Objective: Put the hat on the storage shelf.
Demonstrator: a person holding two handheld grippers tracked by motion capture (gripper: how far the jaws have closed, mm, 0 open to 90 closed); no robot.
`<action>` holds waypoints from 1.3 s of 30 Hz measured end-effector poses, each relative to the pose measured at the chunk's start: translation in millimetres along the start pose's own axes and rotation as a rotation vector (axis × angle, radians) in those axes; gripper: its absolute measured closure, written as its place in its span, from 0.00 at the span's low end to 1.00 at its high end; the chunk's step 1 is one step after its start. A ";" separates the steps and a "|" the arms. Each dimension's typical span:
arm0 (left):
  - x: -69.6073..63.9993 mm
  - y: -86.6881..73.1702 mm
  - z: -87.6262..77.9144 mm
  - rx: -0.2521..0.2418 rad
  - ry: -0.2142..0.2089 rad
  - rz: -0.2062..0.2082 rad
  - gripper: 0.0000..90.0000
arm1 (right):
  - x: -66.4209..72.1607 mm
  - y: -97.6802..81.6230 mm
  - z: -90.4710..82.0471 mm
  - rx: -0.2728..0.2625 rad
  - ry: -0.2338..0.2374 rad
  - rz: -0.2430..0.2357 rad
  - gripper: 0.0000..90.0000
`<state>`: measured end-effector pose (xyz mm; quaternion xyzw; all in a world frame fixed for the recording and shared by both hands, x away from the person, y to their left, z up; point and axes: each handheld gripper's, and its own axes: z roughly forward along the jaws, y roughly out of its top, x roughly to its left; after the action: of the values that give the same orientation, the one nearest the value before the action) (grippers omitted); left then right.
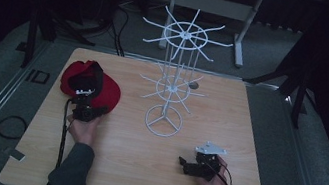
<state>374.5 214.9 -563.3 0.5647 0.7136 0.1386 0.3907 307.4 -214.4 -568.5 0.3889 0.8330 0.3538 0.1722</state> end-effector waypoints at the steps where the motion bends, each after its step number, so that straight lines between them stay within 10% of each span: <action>1: 0.0 -0.3 -0.3 -0.007 -0.003 -0.001 0.67 | 0.0 0.0 0.0 0.000 0.000 0.000 0.18; 11: 10.0 2.8 -6.8 -0.051 -0.029 -0.020 0.83 | 0.0 0.0 0.0 0.000 0.000 0.000 0.18; 21: 6.8 1.3 -10.5 -0.113 -0.067 0.049 0.96 | 0.0 0.0 0.0 0.000 0.000 0.000 0.18; 39: -5.3 5.8 -29.0 -0.247 -0.105 0.132 0.96 | 0.0 0.0 0.0 0.000 0.000 0.000 0.18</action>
<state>358.2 219.0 -538.4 0.5647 0.6310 0.2211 0.4839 307.4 -214.4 -568.5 0.3891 0.8330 0.3537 0.1722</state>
